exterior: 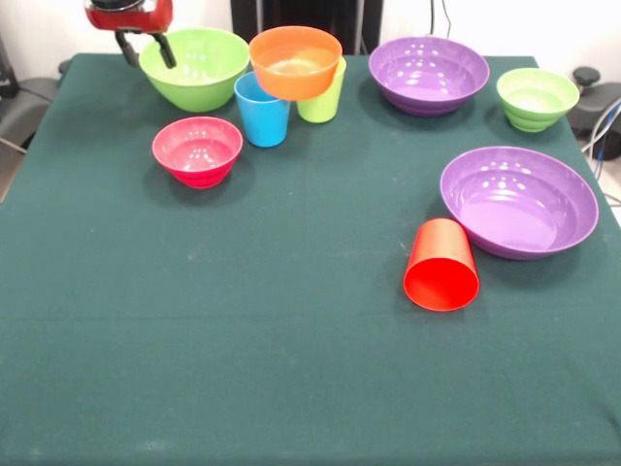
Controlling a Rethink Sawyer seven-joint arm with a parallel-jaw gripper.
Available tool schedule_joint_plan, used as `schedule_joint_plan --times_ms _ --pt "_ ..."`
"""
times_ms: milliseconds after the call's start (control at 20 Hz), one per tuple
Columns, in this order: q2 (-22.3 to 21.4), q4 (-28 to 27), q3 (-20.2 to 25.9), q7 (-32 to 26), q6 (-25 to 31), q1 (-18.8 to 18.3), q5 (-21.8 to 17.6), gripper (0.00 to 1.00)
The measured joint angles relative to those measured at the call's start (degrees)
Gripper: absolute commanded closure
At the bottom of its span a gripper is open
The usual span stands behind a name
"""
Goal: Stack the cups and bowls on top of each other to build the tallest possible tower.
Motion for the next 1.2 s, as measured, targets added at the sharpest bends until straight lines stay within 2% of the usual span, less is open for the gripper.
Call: schedule_joint_plan --times_ms 1200 --pt "0.3 0.0 0.0 0.0 0.0 1.4 -0.2 0.0"
